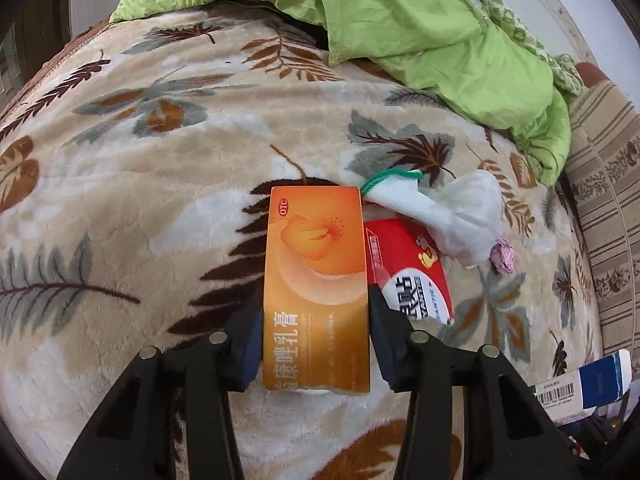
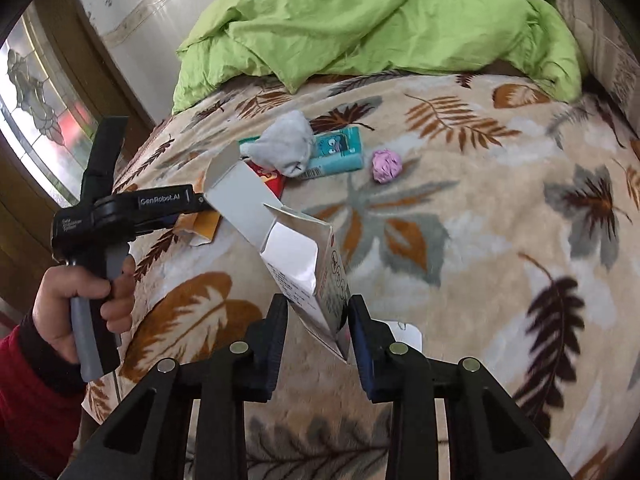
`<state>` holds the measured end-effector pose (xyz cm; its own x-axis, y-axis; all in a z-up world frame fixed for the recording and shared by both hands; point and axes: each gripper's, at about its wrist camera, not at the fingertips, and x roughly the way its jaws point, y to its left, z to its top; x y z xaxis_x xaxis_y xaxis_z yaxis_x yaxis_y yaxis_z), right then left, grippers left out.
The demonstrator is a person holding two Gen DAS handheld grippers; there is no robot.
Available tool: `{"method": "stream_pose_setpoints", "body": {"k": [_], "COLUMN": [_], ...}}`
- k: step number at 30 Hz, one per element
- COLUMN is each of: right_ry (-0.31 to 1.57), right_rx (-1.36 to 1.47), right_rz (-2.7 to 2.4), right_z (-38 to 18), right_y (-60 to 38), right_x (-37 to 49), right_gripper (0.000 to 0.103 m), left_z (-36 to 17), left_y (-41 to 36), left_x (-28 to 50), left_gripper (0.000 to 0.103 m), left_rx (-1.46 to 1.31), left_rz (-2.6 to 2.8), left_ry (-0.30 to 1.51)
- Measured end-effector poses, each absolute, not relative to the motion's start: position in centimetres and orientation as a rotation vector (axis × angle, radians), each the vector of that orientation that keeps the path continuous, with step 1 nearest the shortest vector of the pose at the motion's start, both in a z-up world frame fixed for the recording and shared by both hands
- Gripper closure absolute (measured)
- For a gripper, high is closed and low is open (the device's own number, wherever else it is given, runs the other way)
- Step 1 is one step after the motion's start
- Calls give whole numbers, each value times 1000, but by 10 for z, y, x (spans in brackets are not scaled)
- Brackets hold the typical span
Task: Collect trash
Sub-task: 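Grasp the orange ointment box with the left tool while the right tool grasps the white medicine box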
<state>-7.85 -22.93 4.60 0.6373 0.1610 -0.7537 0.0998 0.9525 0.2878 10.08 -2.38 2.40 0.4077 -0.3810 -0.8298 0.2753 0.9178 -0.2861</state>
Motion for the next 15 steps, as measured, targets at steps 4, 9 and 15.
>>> {"method": "stream_pose_setpoints", "body": {"k": [4, 9, 15], "right_ry": [864, 896, 1115], "right_rx": [357, 392, 379], "right_rz": [25, 69, 219], "right_z": [47, 67, 78], "right_y": [-228, -227, -210], "right_x": [-89, -109, -136], "right_gripper": [71, 71, 71], "left_z": [31, 47, 51], "left_y": [-14, 3, 14], "left_x": [75, 24, -30], "left_gripper": [58, 58, 58], "left_rx": [-106, -105, -99], "left_rz": [-431, -466, -513], "left_ry": [1055, 1028, 1039]}}
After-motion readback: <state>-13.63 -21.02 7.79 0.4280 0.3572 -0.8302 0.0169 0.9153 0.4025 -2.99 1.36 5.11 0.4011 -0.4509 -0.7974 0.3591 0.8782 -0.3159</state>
